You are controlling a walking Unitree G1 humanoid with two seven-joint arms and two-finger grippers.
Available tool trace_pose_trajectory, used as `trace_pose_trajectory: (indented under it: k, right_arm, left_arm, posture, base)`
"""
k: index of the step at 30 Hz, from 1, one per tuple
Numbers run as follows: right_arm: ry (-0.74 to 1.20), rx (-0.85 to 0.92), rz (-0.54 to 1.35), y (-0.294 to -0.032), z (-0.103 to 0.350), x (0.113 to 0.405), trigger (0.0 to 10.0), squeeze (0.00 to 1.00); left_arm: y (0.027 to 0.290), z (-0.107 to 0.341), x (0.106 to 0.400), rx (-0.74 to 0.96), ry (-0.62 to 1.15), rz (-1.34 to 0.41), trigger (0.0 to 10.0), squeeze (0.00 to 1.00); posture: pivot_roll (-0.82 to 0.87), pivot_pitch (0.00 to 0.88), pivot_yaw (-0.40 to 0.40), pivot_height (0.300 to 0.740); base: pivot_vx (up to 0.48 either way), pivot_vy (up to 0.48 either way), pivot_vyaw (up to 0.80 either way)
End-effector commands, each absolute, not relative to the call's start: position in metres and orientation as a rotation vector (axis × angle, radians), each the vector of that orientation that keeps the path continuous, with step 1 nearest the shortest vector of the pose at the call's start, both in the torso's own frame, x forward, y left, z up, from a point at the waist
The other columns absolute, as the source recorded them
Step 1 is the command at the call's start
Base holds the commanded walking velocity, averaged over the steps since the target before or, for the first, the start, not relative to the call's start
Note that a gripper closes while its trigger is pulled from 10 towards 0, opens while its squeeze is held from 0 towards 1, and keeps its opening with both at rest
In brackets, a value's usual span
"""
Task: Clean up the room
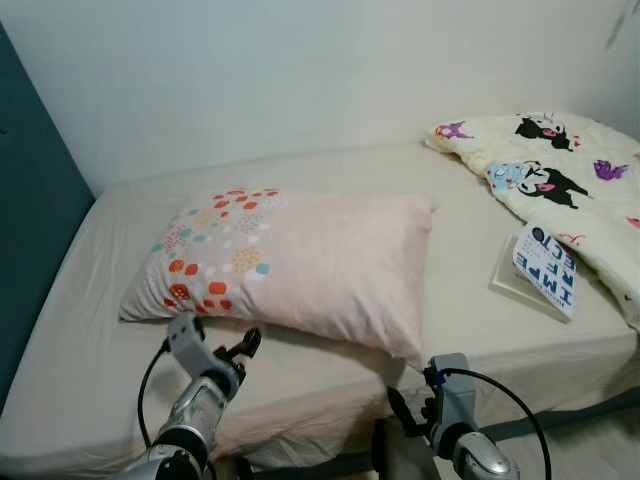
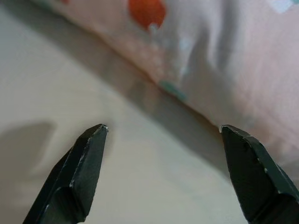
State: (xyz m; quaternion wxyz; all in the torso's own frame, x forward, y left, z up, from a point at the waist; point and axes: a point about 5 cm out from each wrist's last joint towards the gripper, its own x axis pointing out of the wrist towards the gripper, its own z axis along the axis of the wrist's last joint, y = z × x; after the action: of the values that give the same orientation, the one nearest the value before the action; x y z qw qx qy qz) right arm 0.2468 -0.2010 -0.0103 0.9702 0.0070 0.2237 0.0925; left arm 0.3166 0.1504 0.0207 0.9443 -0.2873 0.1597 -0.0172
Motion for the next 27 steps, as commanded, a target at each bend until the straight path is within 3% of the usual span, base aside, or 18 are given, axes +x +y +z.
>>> trace_pose_trajectory:
  k: [1,4,11,14,15,16,19,20,25,26,27]
  right_arm:
    - [0.444,0.019,0.195,-0.199,-0.01,0.248,10.0,0.0]
    - [0.443,0.025,0.198,-0.198,-0.009,0.248,10.0,0.0]
    - [0.441,0.033,0.197,-0.198,-0.009,0.248,10.0,0.0]
    - [0.439,0.037,0.193,-0.198,-0.009,0.246,10.0,0.0]
    - [0.437,0.038,0.191,-0.198,-0.009,0.245,10.0,0.0]
    - [0.437,0.038,0.191,-0.198,-0.009,0.245,10.0,0.0]
    - [0.434,0.048,0.187,-0.197,-0.01,0.24,10.0,0.0]
    - [0.436,0.053,0.186,-0.197,-0.011,0.238,10.0,0.0]
    - [0.438,0.054,0.187,-0.196,-0.011,0.236,10.0,0.0]
    - [0.443,0.054,0.19,-0.196,-0.012,0.235,10.0,0.0]
    - [0.443,0.054,0.19,-0.196,-0.012,0.235,10.0,0.0]
  left_arm:
    - [0.157,0.031,0.324,-0.517,0.279,-0.036,10.0,0.0]
    - [0.163,0.052,0.338,-0.437,0.193,-0.039,10.0,0.0]
    - [0.16,0.069,0.349,-0.563,0.115,-0.054,10.0,0.0]
    - [0.154,0.08,0.353,-0.413,0.068,-0.106,10.0,0.0]
    - [0.15,0.085,0.354,-0.298,0.044,-0.135,10.0,0.0]
    - [0.15,0.085,0.354,-0.298,0.044,-0.135,10.0,0.0]
    - [0.139,0.097,0.355,0.285,-0.039,-0.269,10.0,0.0]
    - [0.139,0.097,0.355,0.599,-0.063,-0.326,10.0,0.0]
    - [0.142,0.094,0.354,0.707,-0.059,-0.342,10.0,0.0]
    - [0.152,0.092,0.354,0.878,-0.061,-0.315,10.0,0.0]
    - [0.152,0.092,0.354,0.878,-0.061,-0.315,10.0,0.0]
  posture:
    - [-0.17,0.081,0.038,0.581]
    - [-0.16,0.083,0.04,0.581]
    - [-0.17,0.091,0.044,0.581]
    - [-0.18,0.102,0.046,0.581]
    - [-0.18,0.108,0.049,0.581]
    - [-0.18,0.108,0.049,0.581]
    - [-0.18,0.131,0.053,0.581]
    - [-0.18,0.138,0.052,0.581]
    - [-0.17,0.139,0.053,0.581]
    - [-0.18,0.152,0.054,0.581]
    - [-0.18,0.152,0.054,0.581]
  base:
    - [0.0,0.0,0.0]
    - [0.0,0.0,0.0]
    - [0.0,0.0,0.0]
    - [0.0,0.0,0.0]
    - [0.0,0.0,0.0]
    - [0.0,0.0,0.0]
    - [0.0,0.0,0.0]
    - [0.0,0.0,0.0]
    - [0.0,0.0,0.0]
    - [0.0,0.0,0.0]
    - [0.0,0.0,0.0]
